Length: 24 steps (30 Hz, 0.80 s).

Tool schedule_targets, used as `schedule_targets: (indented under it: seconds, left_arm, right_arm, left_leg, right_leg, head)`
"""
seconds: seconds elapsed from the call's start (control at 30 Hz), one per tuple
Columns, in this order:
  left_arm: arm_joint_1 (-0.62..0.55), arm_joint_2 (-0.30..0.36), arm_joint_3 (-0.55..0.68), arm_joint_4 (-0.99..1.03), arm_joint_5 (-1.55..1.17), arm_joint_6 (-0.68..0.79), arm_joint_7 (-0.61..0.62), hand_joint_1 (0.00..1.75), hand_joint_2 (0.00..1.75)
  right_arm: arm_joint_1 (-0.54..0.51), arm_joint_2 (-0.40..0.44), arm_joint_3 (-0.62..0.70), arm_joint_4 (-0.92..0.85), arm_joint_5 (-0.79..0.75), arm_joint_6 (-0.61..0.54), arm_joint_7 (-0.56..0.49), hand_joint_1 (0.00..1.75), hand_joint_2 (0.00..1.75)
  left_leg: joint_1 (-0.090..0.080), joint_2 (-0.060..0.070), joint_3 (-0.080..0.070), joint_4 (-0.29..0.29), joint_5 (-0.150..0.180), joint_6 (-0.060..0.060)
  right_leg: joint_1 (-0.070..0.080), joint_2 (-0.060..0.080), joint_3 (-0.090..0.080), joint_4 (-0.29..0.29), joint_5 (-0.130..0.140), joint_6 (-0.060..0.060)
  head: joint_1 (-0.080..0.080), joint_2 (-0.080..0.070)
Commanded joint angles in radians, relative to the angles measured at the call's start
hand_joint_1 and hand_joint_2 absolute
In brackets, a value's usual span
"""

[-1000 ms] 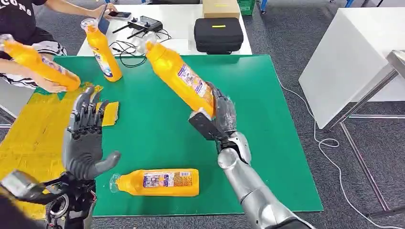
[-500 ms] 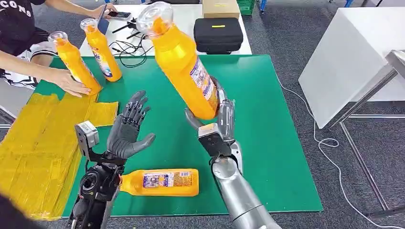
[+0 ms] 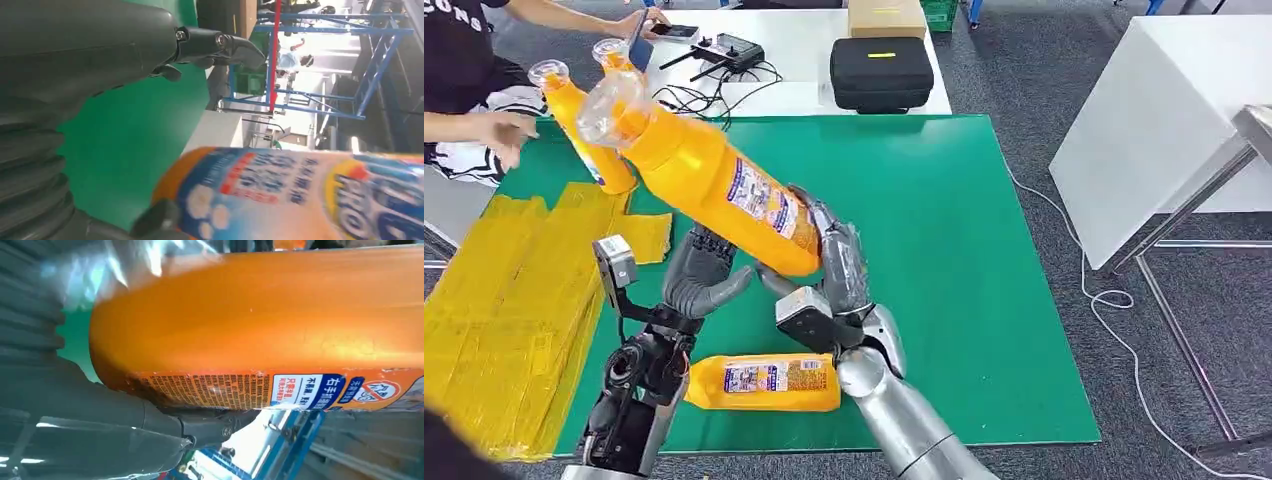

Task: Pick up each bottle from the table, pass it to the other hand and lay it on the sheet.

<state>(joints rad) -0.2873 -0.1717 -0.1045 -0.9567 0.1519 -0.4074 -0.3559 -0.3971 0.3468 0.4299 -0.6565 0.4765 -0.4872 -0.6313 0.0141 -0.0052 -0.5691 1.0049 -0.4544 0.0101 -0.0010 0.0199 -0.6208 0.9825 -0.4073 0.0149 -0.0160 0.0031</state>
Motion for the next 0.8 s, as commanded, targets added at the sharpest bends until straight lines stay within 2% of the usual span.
schedule_targets:
  seconds: [0.03,0.8]
  left_arm:
    - [-0.047,0.023,-0.037,0.082,0.02,0.005,-0.004,0.0,1.75]
    - [-0.015,0.031,-0.037,0.03,0.033,0.022,0.013,0.0,1.75]
  right_arm:
    - [-0.074,-0.033,0.024,0.127,-0.023,-0.013,0.014,1.75,1.75]
    - [-0.089,-0.057,-0.057,0.13,-0.08,-0.072,0.037,1.75,1.75]
  left_leg:
    - [0.0,-0.001,0.006,-0.002,-0.001,0.001]
    - [-0.001,0.0,0.005,-0.001,-0.001,0.001]
  right_leg:
    - [0.0,-0.003,0.006,-0.001,-0.002,0.001]
    - [0.0,-0.002,0.005,-0.001,-0.002,0.001]
  head:
    - [0.0,0.0]
    - [0.0,0.0]
